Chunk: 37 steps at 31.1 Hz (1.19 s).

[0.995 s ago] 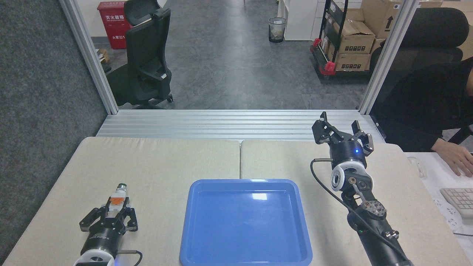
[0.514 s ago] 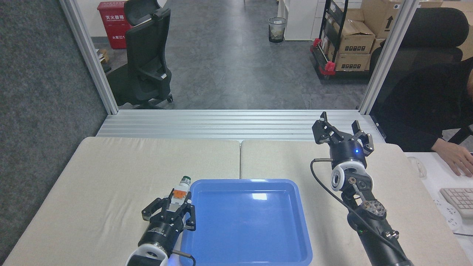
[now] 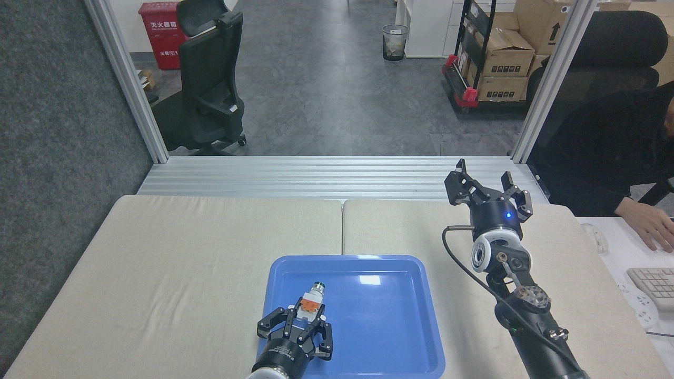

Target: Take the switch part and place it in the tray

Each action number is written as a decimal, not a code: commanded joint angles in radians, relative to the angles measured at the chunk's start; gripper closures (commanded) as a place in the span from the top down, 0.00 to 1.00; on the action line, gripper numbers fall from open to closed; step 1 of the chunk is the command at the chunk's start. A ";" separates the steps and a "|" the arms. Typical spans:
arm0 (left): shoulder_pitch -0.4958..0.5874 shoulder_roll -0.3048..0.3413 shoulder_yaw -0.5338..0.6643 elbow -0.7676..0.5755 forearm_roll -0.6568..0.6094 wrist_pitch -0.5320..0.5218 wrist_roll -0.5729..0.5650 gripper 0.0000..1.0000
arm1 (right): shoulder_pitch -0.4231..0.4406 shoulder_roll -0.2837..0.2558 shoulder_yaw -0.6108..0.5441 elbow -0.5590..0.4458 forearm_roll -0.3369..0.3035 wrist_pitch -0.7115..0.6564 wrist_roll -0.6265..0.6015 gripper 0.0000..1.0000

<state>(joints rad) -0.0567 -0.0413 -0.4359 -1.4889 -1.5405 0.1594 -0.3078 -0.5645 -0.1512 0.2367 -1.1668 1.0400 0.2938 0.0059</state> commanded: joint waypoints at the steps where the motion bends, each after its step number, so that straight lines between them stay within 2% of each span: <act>1: 0.003 -0.061 -0.127 0.033 -0.015 0.008 -0.010 0.14 | 0.000 0.001 -0.001 0.001 0.000 -0.001 0.000 1.00; 2: 0.003 -0.061 -0.126 0.033 -0.015 0.008 -0.010 0.29 | 0.000 0.001 -0.001 -0.001 0.000 -0.001 0.000 1.00; 5: -0.003 -0.063 -0.119 0.032 -0.013 0.023 -0.005 0.86 | 0.000 0.001 -0.001 -0.001 0.000 -0.001 0.000 1.00; 6: -0.009 -0.063 -0.118 0.030 -0.012 0.034 -0.001 0.99 | 0.000 0.001 -0.001 -0.001 0.000 -0.001 0.000 1.00; 14: -0.103 -0.060 -0.066 -0.013 0.005 0.040 0.016 1.00 | 0.000 0.001 -0.001 -0.001 0.000 -0.001 0.000 1.00; 17: -0.193 -0.058 0.032 -0.014 0.020 0.040 0.065 1.00 | 0.000 0.001 -0.001 -0.001 0.000 -0.001 0.000 1.00; 21: -0.330 -0.040 0.250 0.060 0.136 0.019 0.160 1.00 | 0.000 0.001 -0.001 0.001 0.000 -0.001 0.000 1.00; 23: -0.380 0.003 0.330 0.120 0.210 -0.010 0.196 1.00 | 0.000 0.001 -0.001 0.001 0.000 -0.001 0.000 1.00; 25: -0.425 0.081 0.393 0.198 0.267 -0.052 0.243 1.00 | 0.000 0.001 -0.001 -0.001 0.000 -0.001 0.000 1.00; 31: -0.457 0.288 0.424 0.401 0.391 -0.106 0.375 1.00 | 0.000 0.001 -0.001 -0.001 0.000 -0.001 0.000 1.00; 33: -0.445 0.333 0.424 0.436 0.417 -0.121 0.406 1.00 | 0.000 0.001 -0.001 0.001 0.000 -0.001 0.000 1.00; 37: -0.405 0.350 0.424 0.495 0.425 -0.165 0.434 1.00 | 0.000 0.001 -0.001 0.001 0.000 -0.001 0.000 1.00</act>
<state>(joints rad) -0.4429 0.0762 -0.1935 -1.2806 -1.2264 0.0387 0.0794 -0.5645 -0.1505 0.2363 -1.1670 1.0400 0.2937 0.0057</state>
